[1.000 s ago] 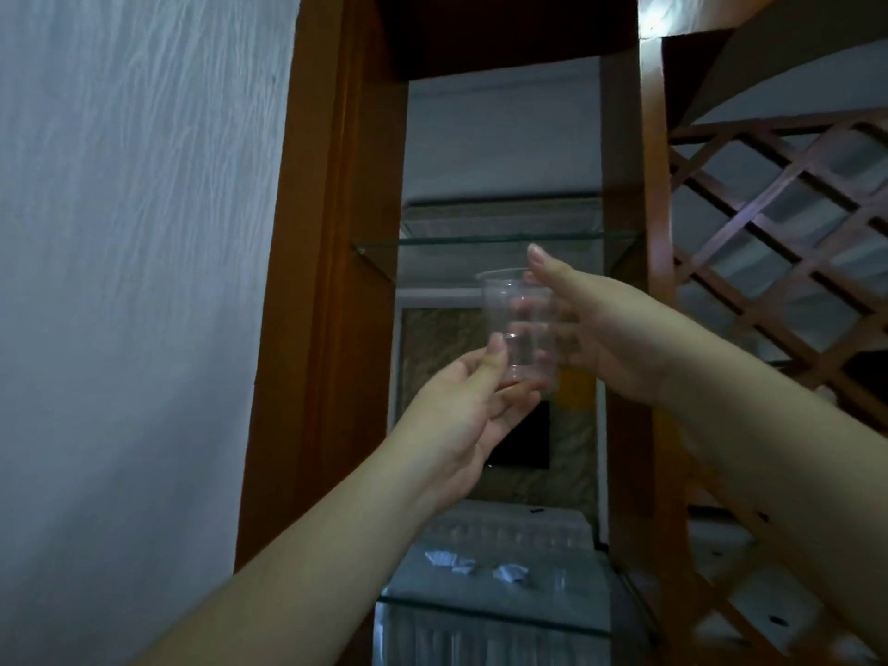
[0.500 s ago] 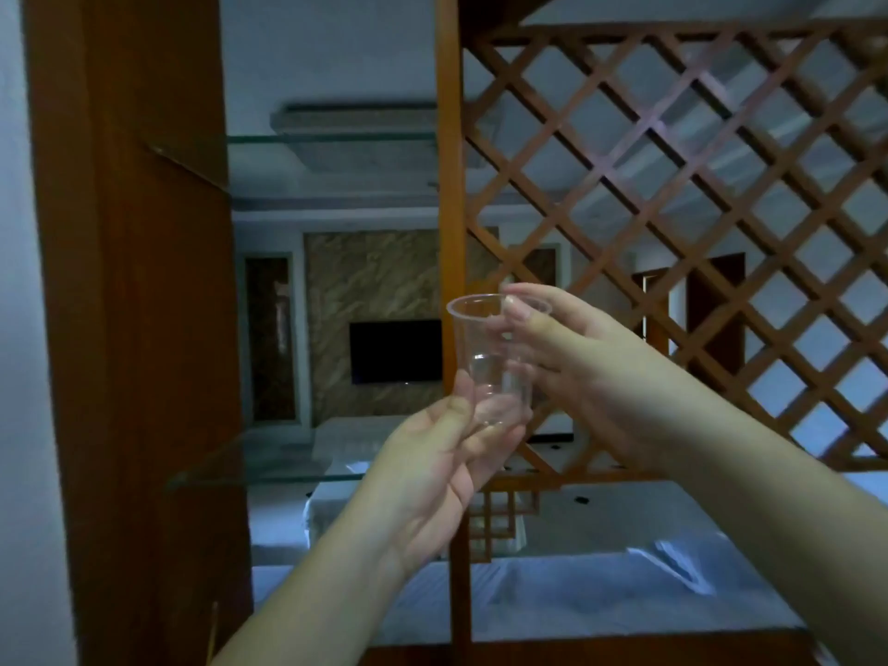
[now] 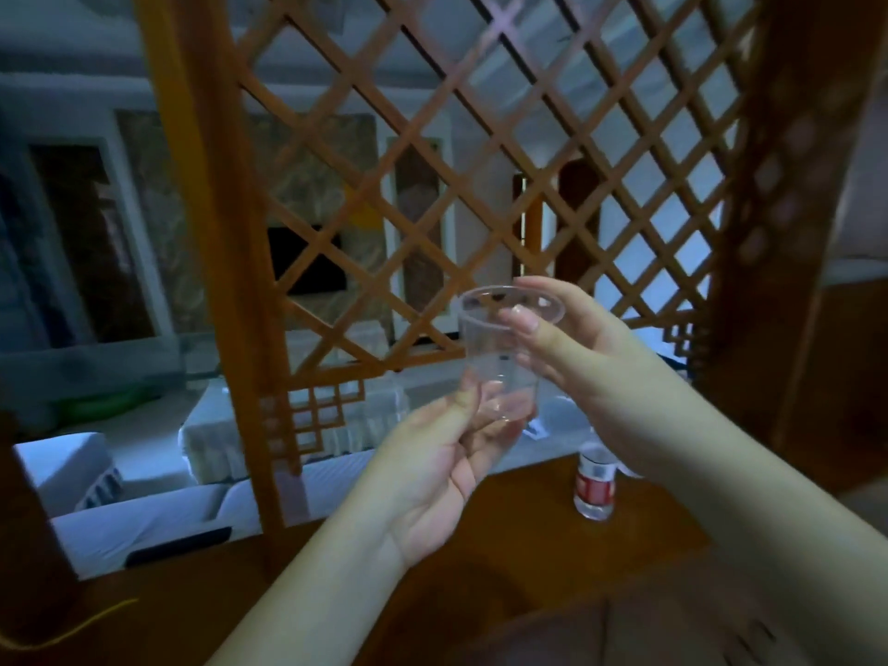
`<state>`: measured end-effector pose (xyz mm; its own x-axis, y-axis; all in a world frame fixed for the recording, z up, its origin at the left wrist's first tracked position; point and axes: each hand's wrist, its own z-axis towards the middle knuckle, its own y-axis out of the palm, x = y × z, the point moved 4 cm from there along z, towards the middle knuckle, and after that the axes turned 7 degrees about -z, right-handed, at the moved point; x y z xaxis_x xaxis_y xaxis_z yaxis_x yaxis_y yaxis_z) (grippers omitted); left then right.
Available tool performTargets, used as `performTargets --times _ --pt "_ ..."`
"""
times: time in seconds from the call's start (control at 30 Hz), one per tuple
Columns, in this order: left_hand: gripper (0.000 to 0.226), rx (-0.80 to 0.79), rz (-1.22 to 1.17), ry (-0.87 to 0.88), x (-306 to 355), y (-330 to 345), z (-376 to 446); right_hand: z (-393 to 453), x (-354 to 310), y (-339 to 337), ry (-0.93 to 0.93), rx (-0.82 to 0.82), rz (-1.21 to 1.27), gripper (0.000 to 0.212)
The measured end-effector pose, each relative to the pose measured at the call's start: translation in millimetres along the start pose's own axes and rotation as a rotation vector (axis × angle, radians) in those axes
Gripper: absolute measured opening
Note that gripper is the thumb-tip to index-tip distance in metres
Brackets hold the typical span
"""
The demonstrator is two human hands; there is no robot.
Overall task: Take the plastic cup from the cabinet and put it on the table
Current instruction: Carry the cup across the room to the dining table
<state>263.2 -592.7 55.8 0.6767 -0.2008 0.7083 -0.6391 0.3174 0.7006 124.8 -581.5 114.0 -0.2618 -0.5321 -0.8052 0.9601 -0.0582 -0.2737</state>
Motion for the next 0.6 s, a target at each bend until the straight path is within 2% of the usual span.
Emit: performTargets --times 0.17,0.33,0.6 --pt "0.054 -0.039 -0.047 -0.148 -45.1 11.4 16.3 -29.1 23.4 -35.2 0.055 0.086 -0.068 0.061" --pt "0.055 -0.097 -0.047 -0.330 -91.4 18.2 39.5 -57.9 49.5 -66.6 0.154 0.212 -0.118 0.072" --pt "0.051 -0.338 -0.033 -0.554 -159.6 50.7 57.5 -116.5 55.5 -114.5 0.283 0.426 -0.289 0.061"
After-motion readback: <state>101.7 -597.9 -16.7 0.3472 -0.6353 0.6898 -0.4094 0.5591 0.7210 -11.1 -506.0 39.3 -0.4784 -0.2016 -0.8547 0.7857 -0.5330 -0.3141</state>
